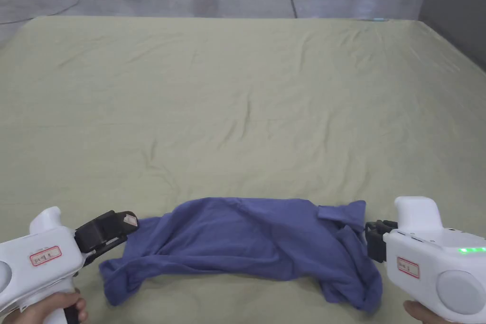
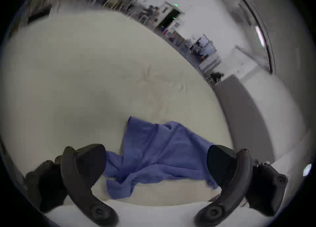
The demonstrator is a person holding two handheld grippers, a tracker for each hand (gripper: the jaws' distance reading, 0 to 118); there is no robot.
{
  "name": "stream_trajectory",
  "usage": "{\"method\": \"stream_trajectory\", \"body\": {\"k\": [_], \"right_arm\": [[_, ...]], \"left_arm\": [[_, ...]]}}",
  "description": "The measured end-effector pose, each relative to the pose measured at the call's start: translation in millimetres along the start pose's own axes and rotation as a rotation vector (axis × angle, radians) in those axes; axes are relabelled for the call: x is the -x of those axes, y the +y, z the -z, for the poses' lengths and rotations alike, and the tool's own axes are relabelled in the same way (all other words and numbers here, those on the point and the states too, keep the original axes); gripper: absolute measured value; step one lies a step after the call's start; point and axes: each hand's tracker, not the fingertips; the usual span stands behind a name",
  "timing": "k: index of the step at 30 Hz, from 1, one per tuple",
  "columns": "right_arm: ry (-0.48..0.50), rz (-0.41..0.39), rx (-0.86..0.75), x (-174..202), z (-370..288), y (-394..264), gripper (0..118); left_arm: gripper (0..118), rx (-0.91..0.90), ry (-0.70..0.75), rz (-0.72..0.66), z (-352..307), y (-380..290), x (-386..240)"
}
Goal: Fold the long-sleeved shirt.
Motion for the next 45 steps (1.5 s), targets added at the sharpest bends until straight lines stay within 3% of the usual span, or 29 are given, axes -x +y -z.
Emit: {"method": "stream_trajectory", "body": {"k": [4,11,13,19,20,21,22,25,34,40,45], "right_arm": [[0.024,-0.007,0.016,10.4,-12.1,-1.8,2],[0.032,-0.007,0.032,17.2,-21.6,0.2,2],[0.029,-0.008,0.037,19.3,-23.3,3.4,2],[0.018,0.003,0.042,16.3,-16.4,8.8,2],[0.017,0.003,0.042,14.7,-13.5,9.7,2],[0.019,0.004,0.043,14.5,-13.1,9.7,2],[0.022,0.009,0.044,14.3,-13.0,9.6,2],[0.023,0.008,0.048,17.5,-15.7,10.9,2],[0.026,-0.005,0.063,10.9,-2.8,11.1,2],[0.041,-0.005,0.068,17.7,2.9,12.5,2],[0.059,-0.019,0.073,20.6,11.6,11.8,2]], "left_arm": [[118,0.090,-0.093,-0.200,41.7,8.3,56.1],[118,0.075,-0.308,-0.347,54.1,0.9,42.6],[118,0.095,-0.350,-0.325,73.8,1.8,39.7],[118,0.205,-0.253,-0.102,108.1,21.0,20.6],[79,0.210,-0.207,-0.049,105.4,11.8,10.5],[7,0.209,-0.138,-0.009,104.8,-0.6,0.3],[7,0.242,-0.026,0.039,113.0,-8.9,-0.3],[7,0.186,-0.118,-0.024,112.1,-19.2,4.9],[7,0.036,-0.083,-0.095,43.6,30.3,56.4],[7,-0.095,0.020,-0.120,-23.8,62.5,85.2],[7,-0.104,0.069,-0.115,-34.9,73.2,87.1]]}}
